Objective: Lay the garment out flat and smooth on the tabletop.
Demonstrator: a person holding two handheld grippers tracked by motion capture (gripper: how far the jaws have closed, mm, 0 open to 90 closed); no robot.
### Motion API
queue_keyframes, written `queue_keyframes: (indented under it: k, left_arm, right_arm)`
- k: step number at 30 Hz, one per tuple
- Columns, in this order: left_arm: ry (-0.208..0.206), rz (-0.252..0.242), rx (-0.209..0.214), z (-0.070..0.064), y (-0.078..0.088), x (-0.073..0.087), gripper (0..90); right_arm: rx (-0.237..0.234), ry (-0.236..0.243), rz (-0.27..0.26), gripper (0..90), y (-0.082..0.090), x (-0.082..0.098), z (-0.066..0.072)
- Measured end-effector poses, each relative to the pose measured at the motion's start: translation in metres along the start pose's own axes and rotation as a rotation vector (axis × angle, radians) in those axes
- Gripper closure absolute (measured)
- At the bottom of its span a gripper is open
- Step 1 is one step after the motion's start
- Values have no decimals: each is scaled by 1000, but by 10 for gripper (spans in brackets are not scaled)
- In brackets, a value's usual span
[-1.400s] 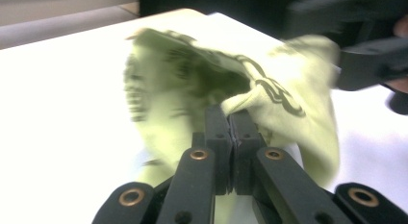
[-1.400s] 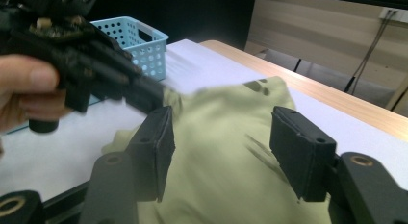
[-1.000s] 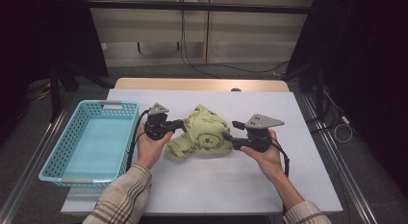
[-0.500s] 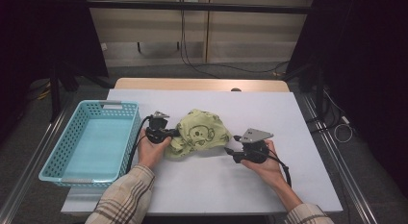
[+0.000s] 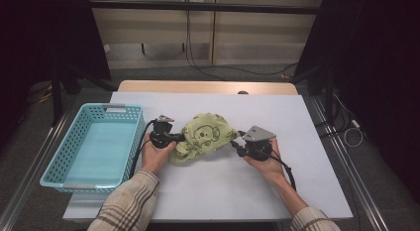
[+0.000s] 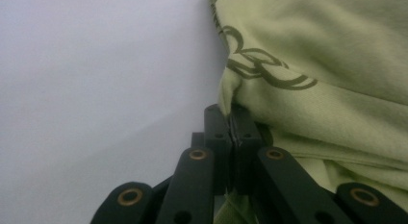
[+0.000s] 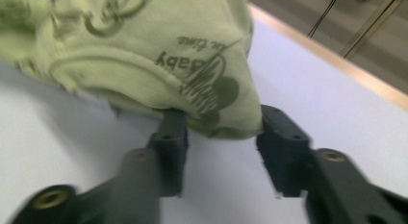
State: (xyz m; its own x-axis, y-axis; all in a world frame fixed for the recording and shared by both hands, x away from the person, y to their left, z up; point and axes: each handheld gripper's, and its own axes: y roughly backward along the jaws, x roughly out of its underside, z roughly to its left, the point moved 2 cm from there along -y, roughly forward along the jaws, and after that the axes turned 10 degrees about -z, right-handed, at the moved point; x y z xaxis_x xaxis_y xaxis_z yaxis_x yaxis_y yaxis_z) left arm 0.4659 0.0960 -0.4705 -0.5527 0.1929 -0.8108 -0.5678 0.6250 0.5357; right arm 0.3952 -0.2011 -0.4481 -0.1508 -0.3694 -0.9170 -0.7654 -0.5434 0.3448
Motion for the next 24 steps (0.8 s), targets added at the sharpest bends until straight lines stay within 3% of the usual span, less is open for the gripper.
queue_keyframes:
  k: [3,4,5,8,10,11,12,14,15,17,18,24]
  left_arm:
    - [-5,2,5,-2,1,0,881]
    - [-46,15,5,-3,3,-3,878]
    - [-48,21,10,-4,6,-3,876]
    - [-90,-27,31,-8,15,-12,872]
    - [-98,-52,34,-12,21,-17,873]
    - [-93,-61,59,-14,24,-20,876]
    - [-111,-88,59,-15,28,-24,878]
    - [-114,-107,81,-19,35,-31,881]
    - [-112,-147,78,-22,37,-35,882]
    - [-123,-158,92,-24,42,-41,882]
    - [-75,-203,99,-28,43,-44,882]
    - [-83,-273,125,-32,59,-54,884]
  right_arm:
    - [-7,-26,-41,702,-1,-10,-3]
    - [-14,-30,-51,727,-2,-13,-3]
    - [-18,-25,-57,760,-2,-16,-2]
    - [-27,-46,-87,791,0,-23,-3]
    - [-24,-67,-117,804,4,-30,-7]
    - [-23,-93,-139,811,7,-34,-10]
    - [-15,-97,-154,836,10,-38,-14]
    - [2,-111,-190,855,18,-48,-21]
    - [9,-114,-208,860,22,-52,-25]
    - [33,-112,-235,866,30,-60,-33]
    - [45,-122,-249,868,34,-64,-37]
    - [103,-157,-322,872,59,-76,-58]
